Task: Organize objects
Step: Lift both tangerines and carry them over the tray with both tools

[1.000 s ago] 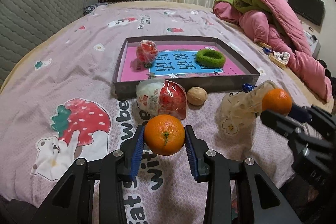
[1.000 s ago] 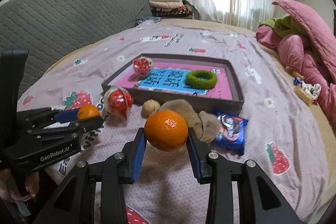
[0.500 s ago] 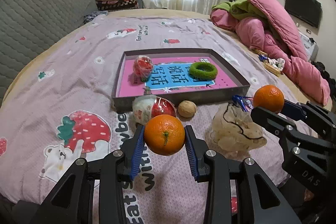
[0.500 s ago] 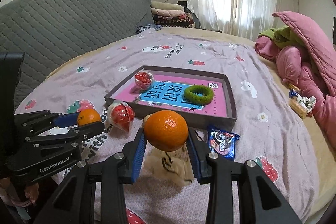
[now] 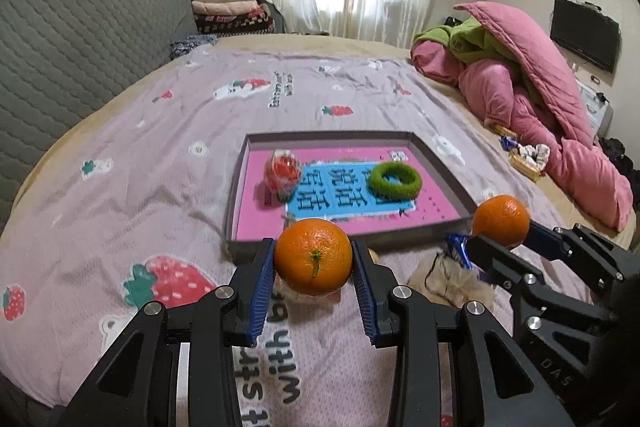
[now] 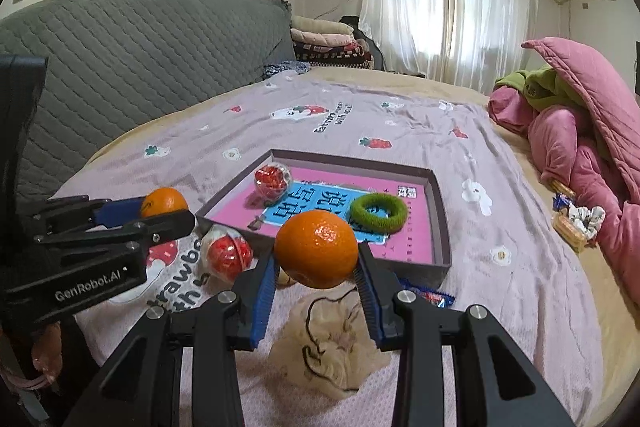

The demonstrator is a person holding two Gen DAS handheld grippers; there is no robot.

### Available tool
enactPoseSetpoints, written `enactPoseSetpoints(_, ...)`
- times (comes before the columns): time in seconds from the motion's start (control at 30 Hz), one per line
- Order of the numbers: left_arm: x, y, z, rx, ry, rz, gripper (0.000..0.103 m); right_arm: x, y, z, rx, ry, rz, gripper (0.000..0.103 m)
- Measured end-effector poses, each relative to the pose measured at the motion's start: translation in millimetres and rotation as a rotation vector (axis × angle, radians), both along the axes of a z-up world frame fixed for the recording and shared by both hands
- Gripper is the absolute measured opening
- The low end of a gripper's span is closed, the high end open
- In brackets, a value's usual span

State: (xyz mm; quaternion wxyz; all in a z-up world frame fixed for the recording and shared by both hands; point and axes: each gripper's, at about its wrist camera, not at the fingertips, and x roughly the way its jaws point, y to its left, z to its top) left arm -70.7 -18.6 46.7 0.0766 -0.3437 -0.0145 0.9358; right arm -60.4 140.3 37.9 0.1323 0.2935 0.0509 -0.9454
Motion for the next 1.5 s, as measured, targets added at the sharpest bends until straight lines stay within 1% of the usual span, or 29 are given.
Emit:
enactPoseSetpoints(0.2, -17.2, 3.8, 8.3, 0.001, 0.005, 0.002, 0.038, -12.8, 0.6, 4.5, -0.003, 0.012, -0.007, 0.039)
enactPoseSetpoints(0.37, -30.4, 8.5, 10.2, -0.007, 0.005, -0.001, 0.038, -23.3, 1.1, 7.6, -0.003, 0.021, -0.006, 0.039)
enactPoseSetpoints(0.47, -38.2, 7.5, 10.6, 0.005, 0.000, 0.001, 0.038, -29.9, 3.1, 10.6, -0.003, 0.031, -0.009, 0.039)
enactPoseSetpoints(0.7, -52.3, 8.0, 15.4, 0.004, 0.010, 0.012, 0.038, -44.1, 4.4, 18.9, -0.010, 0.053, -0.005, 0.039)
enactPoseSetpoints(1.17, -75.6, 14.8, 10.3, -0.005, -0.003, 0.011, 0.038, -69.7, 10.6, 22.9, -0.021, 0.061, -0.005, 0.039)
enactPoseSetpoints(1.5, -96.8, 18.2, 23.7, -0.013, 0.026, 0.009, 0.038, -85.8, 19.4, 38.5, -0.009, 0.105, -0.016, 0.039)
